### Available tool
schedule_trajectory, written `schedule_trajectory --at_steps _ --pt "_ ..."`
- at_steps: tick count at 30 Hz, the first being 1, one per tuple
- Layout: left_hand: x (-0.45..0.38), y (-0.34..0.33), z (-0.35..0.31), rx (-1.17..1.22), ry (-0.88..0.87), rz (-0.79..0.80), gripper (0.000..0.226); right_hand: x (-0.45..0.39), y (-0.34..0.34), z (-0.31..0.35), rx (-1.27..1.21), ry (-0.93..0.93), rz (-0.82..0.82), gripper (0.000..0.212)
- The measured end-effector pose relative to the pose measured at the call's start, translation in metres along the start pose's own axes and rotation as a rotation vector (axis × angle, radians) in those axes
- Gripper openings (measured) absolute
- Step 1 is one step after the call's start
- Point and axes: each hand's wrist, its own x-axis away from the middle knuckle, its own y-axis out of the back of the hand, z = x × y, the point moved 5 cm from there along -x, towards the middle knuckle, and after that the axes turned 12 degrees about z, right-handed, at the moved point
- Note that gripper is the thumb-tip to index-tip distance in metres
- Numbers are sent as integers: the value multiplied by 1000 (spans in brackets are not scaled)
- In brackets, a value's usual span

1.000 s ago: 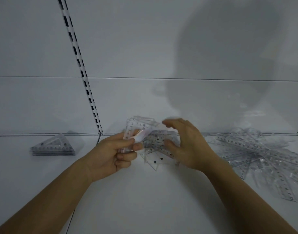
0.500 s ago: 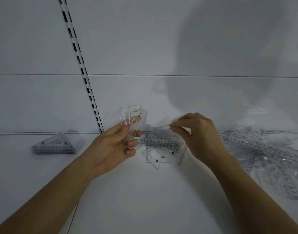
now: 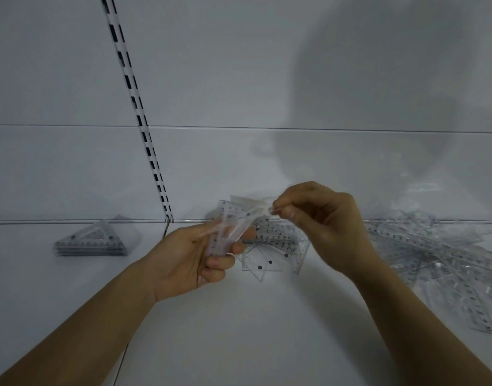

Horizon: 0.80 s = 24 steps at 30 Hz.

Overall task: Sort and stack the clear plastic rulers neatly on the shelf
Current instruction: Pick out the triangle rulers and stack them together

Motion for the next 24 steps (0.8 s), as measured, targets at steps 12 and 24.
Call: schedule_trajectory --at_steps 12,24 --pt "3 4 -3 -112 -90 -53 39 9 -26 -36 583 -343 333 53" --pt "6 6 -12 -17 -137 3 52 9 -26 -36 649 -340 316 38"
